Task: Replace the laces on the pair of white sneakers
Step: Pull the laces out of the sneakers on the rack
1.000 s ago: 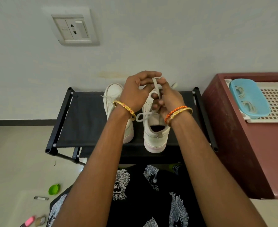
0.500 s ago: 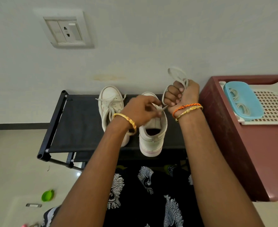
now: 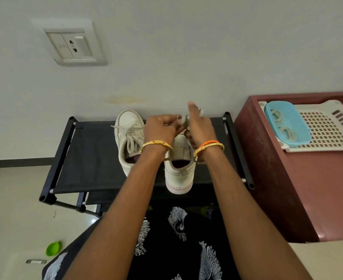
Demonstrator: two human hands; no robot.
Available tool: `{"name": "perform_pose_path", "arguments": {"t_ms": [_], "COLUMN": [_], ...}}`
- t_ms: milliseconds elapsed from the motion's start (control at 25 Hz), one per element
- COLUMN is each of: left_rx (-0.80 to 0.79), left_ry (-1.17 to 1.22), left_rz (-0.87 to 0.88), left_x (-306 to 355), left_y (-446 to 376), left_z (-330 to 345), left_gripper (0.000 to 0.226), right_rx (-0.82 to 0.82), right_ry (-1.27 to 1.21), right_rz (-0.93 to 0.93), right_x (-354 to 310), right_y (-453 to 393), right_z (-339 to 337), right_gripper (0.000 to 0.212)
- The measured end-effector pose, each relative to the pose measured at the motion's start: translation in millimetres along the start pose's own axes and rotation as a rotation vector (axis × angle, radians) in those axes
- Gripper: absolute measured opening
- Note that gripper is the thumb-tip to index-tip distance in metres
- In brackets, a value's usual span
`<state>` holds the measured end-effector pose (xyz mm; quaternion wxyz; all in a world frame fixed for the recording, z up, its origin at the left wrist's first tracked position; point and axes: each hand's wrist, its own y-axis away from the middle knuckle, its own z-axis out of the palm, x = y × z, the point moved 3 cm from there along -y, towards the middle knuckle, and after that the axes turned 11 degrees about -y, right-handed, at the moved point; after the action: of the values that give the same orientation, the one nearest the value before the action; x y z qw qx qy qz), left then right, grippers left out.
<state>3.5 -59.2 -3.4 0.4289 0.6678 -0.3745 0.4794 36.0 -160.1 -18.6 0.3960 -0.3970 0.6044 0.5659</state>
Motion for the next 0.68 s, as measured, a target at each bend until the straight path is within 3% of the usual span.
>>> {"name": "perform_pose_path", "arguments": {"t_ms": [80, 200, 360, 520, 680], "left_rx": [0.115, 0.191, 0.005, -0.016, -0.159], "left_ry": [-0.198, -0.458, -0.476, -0.779, -1.05], "left_rz": [0.109, 0.273, 0.231, 0.14, 0.064], "left_x": [1, 6, -1, -13, -22], "left_y": [6, 18, 22, 29, 32], "left_z": [3, 11, 21, 30, 50], "left_gripper": [0.016, 0.015, 0.02, 0.025, 0.043], "right_rx": [-0.017, 0.088, 0.235, 0.099, 0.137], "right_ry": [0.076, 0.034, -0.176, -0.476, -0.428], "right_rz": [-0.04, -0.076, -0.045, 0.028, 0.051], "right_x": [1, 3, 9, 7, -4], "right_y": [7, 13, 12, 21, 28], "right_z": [1, -7, -31, -60, -106], "right_gripper": [0.057, 0.046, 0.036, 0.029, 0.028]}}
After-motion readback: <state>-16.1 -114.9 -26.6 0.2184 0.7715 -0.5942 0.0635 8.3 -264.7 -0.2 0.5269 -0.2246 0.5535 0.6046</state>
